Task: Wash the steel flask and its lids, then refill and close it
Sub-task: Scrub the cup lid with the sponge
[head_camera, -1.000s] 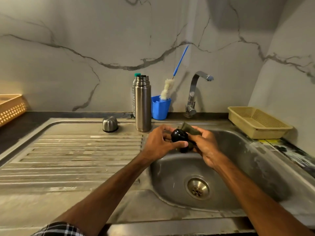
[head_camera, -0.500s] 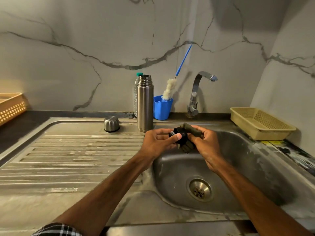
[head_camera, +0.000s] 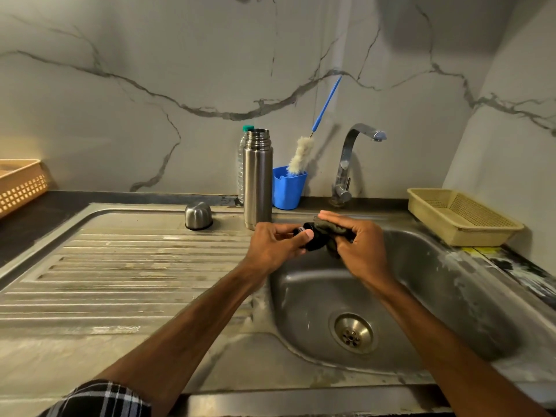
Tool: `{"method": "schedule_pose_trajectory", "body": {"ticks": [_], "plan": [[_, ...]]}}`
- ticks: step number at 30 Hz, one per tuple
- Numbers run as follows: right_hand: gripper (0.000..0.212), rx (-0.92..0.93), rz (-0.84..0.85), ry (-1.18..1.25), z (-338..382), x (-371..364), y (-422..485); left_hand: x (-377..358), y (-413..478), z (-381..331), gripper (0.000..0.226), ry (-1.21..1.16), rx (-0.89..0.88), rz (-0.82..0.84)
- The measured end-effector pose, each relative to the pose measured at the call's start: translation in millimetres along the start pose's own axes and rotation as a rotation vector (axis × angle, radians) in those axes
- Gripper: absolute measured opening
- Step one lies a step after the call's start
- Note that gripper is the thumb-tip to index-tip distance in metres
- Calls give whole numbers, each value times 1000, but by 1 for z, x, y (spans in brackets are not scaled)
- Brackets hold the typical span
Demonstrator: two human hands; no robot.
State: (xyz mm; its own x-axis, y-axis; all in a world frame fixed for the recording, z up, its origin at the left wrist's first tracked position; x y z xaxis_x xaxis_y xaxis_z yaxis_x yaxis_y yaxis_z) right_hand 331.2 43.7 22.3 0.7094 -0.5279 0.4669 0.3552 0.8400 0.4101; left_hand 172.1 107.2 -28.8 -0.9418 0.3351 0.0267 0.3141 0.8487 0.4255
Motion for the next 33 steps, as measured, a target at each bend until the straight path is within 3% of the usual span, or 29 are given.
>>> {"method": "schedule_pose_trajectory", "body": {"ticks": [5, 9, 11, 14, 19, 23, 28, 33], "plan": [[52, 108, 150, -45, 12, -15, -18, 13, 8, -5, 25, 188, -87, 4], [46, 15, 54, -28, 3, -5, 0, -5, 7, -12, 30, 337, -197, 173], [46, 7, 70, -38, 2, -6, -1, -7, 8, -15, 31, 392, -231, 172], [47, 52, 165, -22, 8, -13, -10, 0, 12, -12, 28, 370, -232, 167], [43, -72, 128, 65, -6, -4, 2, -13, 10, -18, 28, 382, -270, 247], [42, 12, 210, 57, 7, -10, -7, -1, 12, -14, 28, 332, -245, 219], [40, -97, 163, 96, -8, -4, 1, -14, 7, -13, 24, 297, -215, 300], [39, 23, 236, 125, 13, -10, -10, -3, 9, -11, 26, 247, -167, 273]]}}
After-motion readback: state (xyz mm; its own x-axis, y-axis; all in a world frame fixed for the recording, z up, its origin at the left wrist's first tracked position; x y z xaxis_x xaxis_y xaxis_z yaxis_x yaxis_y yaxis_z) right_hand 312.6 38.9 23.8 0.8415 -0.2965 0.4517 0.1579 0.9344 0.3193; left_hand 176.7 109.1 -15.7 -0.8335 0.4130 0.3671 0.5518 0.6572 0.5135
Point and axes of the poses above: each hand's wrist, its own y-axis towards the middle knuckle, its own x-axis out of the back of the hand, z = x × y, the point moved 10 cm from there along y, towards the middle knuckle, and after that the axes turned 15 degrees about -x, right-handed, at the moved point
